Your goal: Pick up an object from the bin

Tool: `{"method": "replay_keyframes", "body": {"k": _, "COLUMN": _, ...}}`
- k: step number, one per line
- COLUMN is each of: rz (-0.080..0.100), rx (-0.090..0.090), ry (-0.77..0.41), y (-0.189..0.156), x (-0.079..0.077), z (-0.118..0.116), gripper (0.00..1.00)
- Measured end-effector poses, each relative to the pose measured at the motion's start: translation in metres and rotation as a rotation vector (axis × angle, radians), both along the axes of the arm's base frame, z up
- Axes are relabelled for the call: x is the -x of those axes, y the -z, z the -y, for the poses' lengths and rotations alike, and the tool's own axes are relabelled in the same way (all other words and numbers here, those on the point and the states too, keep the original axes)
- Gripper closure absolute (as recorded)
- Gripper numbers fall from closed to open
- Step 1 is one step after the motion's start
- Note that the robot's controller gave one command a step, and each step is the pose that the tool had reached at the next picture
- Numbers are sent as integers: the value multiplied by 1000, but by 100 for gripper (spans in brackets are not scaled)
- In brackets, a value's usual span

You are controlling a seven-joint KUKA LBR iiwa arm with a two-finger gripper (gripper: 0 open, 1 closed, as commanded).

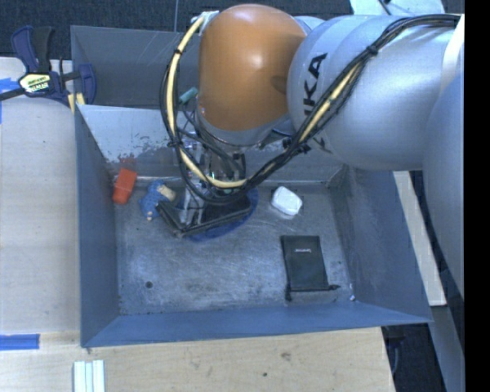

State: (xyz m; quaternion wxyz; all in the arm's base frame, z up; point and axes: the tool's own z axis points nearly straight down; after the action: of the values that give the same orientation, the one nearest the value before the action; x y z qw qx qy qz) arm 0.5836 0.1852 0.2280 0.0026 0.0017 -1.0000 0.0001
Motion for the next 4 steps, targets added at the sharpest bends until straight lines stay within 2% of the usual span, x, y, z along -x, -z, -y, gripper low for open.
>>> {"method": "replay_keyframes", "body": {"k": 1, "rz": 2, "rx": 2, "ry": -213, "y": 117, "x": -21, "z": 100, "gripper": 0}}
{"method": "replay_keyframes", "body": {"k": 2, "rz": 4, "rx": -3, "ry": -201, "y": 156, "x": -46, "z": 97, "gripper": 0}}
{"method": "replay_keyframes", "body": {"k": 3, "rz": 3, "rx": -3, "ry": -202, "y": 154, "x": -46, "z": 97, "gripper": 100}}
{"method": "replay_keyframes", "body": {"k": 4, "rz": 1, "rx": 0, "ry": -49, "y": 88, "x": 21, "z": 72, "gripper": 100}}
